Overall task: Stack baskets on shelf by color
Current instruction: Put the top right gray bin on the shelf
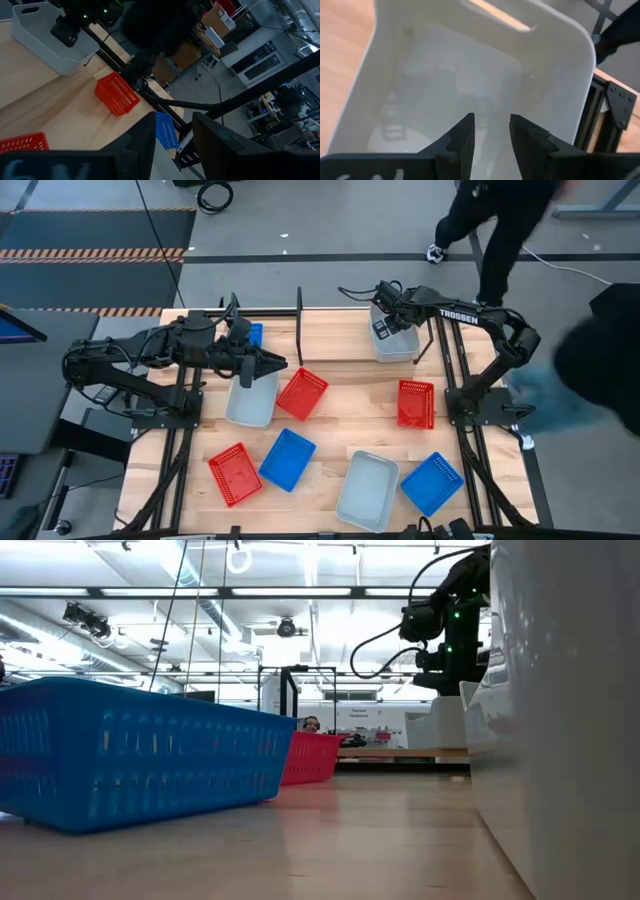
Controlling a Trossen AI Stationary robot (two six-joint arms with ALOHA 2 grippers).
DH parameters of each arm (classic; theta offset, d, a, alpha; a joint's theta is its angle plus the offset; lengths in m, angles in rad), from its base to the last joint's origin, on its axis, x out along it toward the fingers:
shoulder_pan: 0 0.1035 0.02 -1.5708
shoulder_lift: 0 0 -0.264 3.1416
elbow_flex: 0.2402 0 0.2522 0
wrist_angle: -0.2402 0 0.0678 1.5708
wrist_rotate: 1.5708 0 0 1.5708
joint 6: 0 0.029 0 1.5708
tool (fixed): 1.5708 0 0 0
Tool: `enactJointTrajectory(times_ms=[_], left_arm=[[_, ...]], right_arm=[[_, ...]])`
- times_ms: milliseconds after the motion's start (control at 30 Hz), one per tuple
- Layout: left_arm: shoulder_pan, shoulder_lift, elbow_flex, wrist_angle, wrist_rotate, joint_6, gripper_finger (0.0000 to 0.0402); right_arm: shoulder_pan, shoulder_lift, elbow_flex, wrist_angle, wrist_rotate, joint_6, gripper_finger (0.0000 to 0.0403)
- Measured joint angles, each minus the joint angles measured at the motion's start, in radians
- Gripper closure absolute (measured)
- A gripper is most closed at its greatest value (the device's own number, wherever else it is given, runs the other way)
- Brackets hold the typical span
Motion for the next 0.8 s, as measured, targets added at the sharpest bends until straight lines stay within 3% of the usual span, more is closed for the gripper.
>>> enactJointTrajectory(times_ms=[433, 800], left_arm=[[0.0, 0.0, 0.0, -0.009, 0.0, -0.032, 0.0267], [0.0, 0.0, 0.0, -0.008, 0.0, -0.046, 0.0267]], right_arm=[[-0.057, -0.002, -0.053, 0.233, 0.013, -0.069, 0.0275], [-0.121, -0.002, -0.054, 0.29, 0.013, -0.094, 0.0275]])
